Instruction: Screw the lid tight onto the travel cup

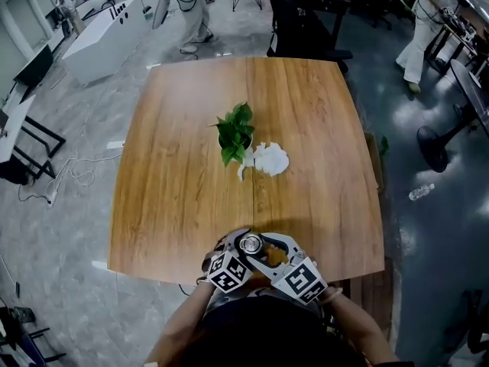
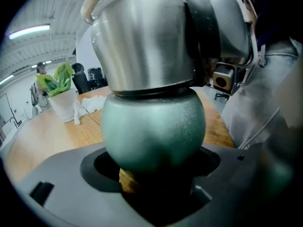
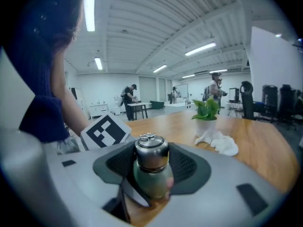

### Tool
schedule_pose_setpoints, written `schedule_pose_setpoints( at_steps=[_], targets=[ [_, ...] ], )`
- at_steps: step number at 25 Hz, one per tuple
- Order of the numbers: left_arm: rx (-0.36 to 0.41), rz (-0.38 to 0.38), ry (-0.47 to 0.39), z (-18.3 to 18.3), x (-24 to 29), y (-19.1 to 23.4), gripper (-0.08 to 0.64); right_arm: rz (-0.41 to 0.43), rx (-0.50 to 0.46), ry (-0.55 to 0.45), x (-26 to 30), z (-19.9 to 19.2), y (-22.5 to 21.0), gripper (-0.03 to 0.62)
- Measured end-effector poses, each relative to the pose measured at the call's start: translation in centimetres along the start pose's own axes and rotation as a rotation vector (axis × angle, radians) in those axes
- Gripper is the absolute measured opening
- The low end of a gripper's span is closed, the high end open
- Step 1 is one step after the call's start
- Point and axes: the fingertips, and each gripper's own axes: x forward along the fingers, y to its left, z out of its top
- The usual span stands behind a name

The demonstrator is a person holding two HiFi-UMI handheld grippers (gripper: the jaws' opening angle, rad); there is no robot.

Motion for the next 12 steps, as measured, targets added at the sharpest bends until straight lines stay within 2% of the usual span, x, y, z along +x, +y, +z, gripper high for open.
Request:
schedule_pose_setpoints(
  at_steps=[2,4,6,8,10,12],
  targets=[
    [0.001,-0.010,0.000,0.0,0.0,-0.1,0.391,0.009,0.018,0.019,0.1,-0.1,0.1,0.239],
    [0.009,-0.031,0.004,-0.1,-0.1,-0.3,0.391,0.086,0.014,0.097,0.2,-0.3,0.4,0.240],
    [0.016,-0.048,0.012,-0.1,-0.1,-0.4,0.391,0.151,-0.044,0.190,0.5,-0.6,0.6,0.253],
    [0.014,-0.046,0.021,-0.1,-0.1,-0.3,0.391,0.160,-0.115,0.244,0.9,-0.6,0.5,0.258],
    [0.014,-0.047,0.033,-0.2,-0.1,-0.4,0.391,0.164,-0.173,0.253,1.2,-0.7,0.6,0.256],
    [0.044,-0.091,0.043,-0.3,-0.2,-0.9,0.391,0.224,-0.206,0.242,1.0,-0.8,1.0,0.256]
  ],
)
